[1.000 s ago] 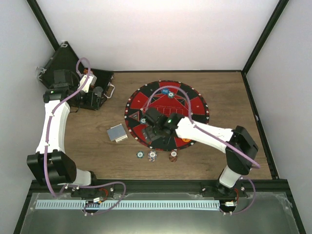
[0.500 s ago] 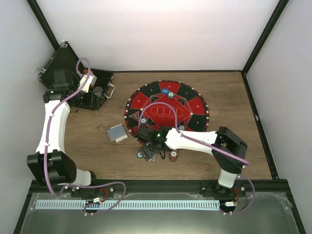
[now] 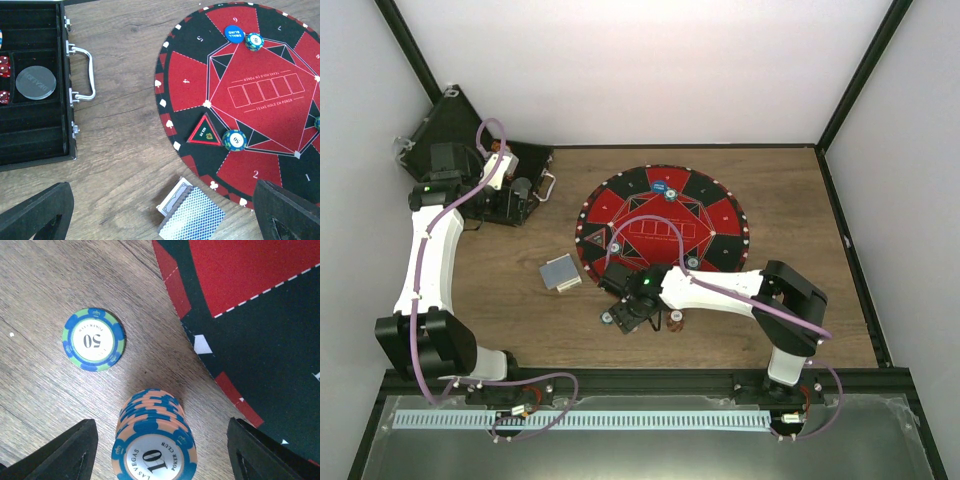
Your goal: Distribute texas hold em gaming equipment
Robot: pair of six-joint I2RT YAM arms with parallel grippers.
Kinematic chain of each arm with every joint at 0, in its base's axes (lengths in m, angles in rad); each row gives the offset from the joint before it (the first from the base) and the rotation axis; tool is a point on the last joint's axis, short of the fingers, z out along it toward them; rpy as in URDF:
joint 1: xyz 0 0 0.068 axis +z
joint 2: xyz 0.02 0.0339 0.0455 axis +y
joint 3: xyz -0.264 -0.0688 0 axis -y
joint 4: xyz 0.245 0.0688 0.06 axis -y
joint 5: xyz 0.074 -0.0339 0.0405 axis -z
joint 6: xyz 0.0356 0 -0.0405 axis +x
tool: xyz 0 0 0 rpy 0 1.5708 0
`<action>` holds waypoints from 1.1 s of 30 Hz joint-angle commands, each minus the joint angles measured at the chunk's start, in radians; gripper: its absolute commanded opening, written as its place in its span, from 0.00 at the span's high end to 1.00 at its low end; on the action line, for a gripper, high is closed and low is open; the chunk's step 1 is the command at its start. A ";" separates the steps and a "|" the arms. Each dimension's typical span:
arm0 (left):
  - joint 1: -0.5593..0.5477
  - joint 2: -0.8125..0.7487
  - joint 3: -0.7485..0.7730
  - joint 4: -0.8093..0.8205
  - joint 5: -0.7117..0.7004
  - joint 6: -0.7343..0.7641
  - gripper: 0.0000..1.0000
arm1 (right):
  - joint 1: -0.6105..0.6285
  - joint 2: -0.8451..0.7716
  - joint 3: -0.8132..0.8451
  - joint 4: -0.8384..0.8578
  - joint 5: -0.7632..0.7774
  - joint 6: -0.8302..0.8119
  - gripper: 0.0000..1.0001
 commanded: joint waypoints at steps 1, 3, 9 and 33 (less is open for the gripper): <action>0.006 -0.012 0.025 0.000 0.003 0.007 0.00 | 0.008 0.004 -0.007 0.019 -0.014 0.008 0.28; 0.007 -0.012 0.025 0.000 0.003 0.007 0.00 | 0.007 0.005 -0.008 0.022 -0.017 0.009 0.31; 0.006 -0.011 0.025 0.001 0.001 0.007 0.00 | 0.007 0.008 -0.018 0.034 -0.027 0.012 0.38; 0.006 -0.010 0.028 0.001 -0.004 0.009 0.00 | 0.008 0.001 -0.002 0.016 -0.023 0.014 0.77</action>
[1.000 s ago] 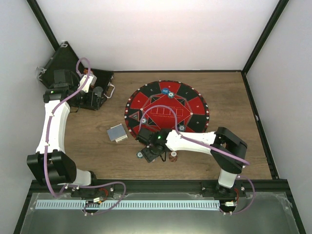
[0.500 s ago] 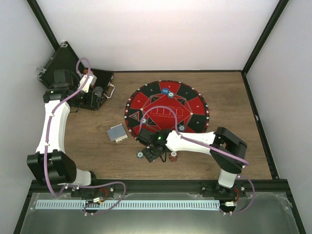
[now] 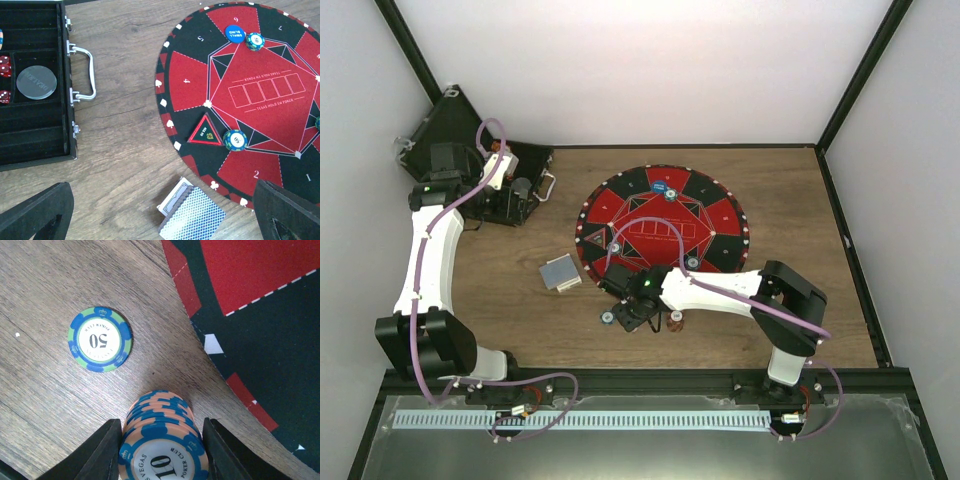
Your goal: Distribute texas hold em gaming equipment
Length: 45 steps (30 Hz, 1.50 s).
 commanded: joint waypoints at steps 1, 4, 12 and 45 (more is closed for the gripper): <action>0.007 -0.011 0.028 0.001 -0.003 0.010 0.00 | 0.008 -0.001 0.025 -0.027 0.006 0.000 0.78; 0.006 -0.012 0.028 0.001 -0.005 0.012 0.00 | 0.008 0.000 0.043 -0.042 0.017 -0.005 0.84; 0.007 -0.013 0.034 -0.005 -0.012 0.018 0.00 | 0.002 0.008 0.147 -0.110 0.074 -0.017 0.89; 0.006 -0.013 0.043 -0.021 -0.011 0.027 0.00 | -0.349 0.638 0.978 -0.171 0.118 -0.162 0.92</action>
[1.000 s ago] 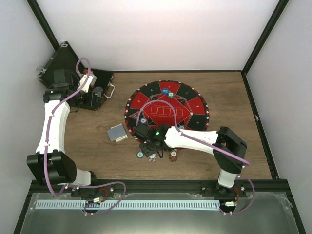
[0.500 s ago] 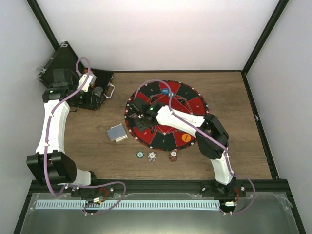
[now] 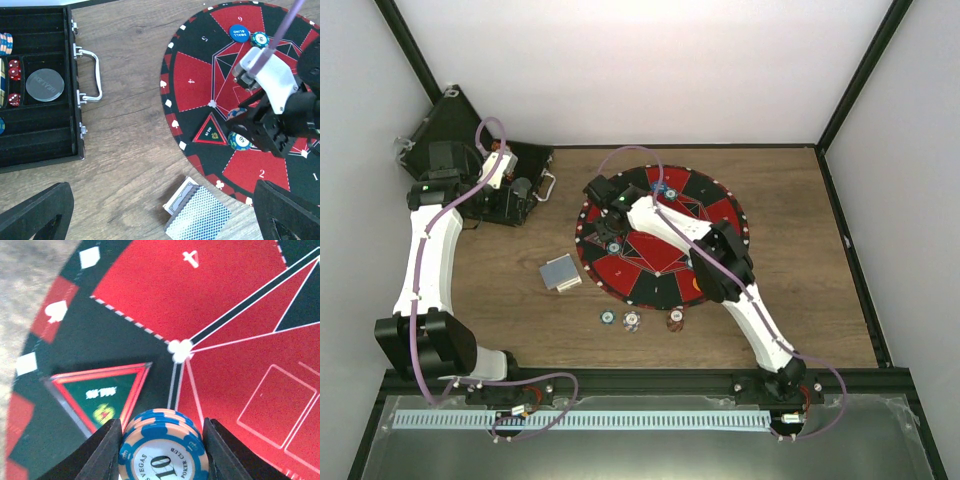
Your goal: Distribute texas hold em gaming equipment
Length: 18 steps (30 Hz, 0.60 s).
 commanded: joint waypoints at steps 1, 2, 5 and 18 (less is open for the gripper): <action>0.006 -0.013 0.021 -0.007 0.008 0.008 0.00 | -0.028 0.066 0.108 -0.031 0.015 -0.022 0.91; 0.005 -0.011 0.018 -0.005 0.007 0.008 0.00 | -0.035 0.077 0.116 -0.031 0.008 -0.022 0.91; 0.007 -0.008 0.017 -0.002 0.004 0.009 0.00 | -0.046 0.102 0.124 -0.025 -0.003 -0.022 0.91; 0.005 0.000 0.006 0.007 0.011 0.009 0.00 | -0.050 0.150 0.121 -0.008 -0.071 -0.023 0.73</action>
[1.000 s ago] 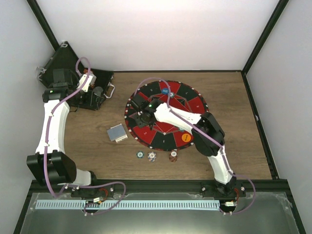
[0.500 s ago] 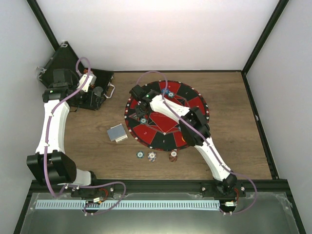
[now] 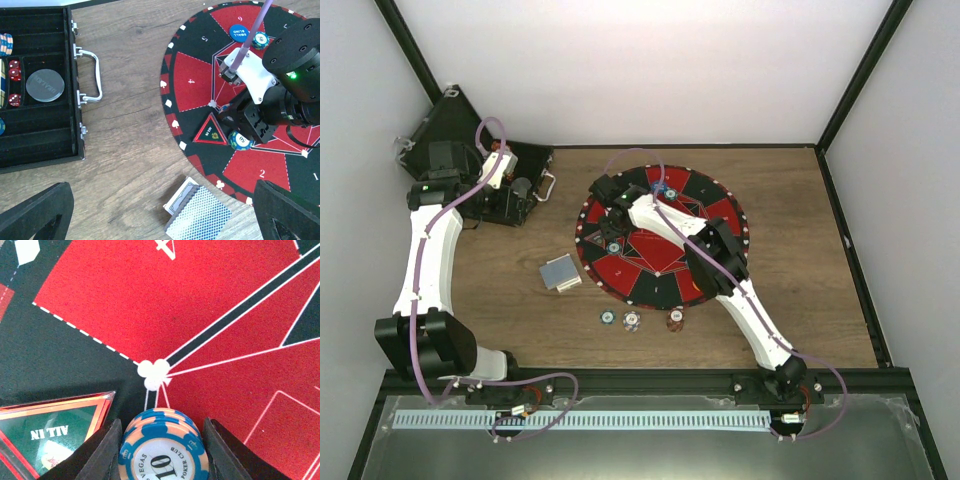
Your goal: Distribute texas hold em gaming equipment
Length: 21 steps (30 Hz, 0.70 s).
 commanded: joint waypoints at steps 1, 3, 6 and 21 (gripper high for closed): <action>0.006 0.000 0.003 0.006 0.014 0.005 0.00 | -0.001 0.025 0.036 0.003 -0.038 -0.011 0.70; 0.005 -0.003 -0.002 0.009 0.016 0.005 0.00 | -0.002 0.022 0.051 0.000 -0.034 -0.016 0.63; 0.005 -0.007 -0.006 0.011 0.013 0.005 0.00 | -0.003 0.022 0.093 -0.021 -0.020 -0.025 0.46; 0.005 -0.016 -0.006 0.014 0.024 -0.004 0.00 | 0.078 -0.404 -0.290 -0.001 0.095 -0.004 0.30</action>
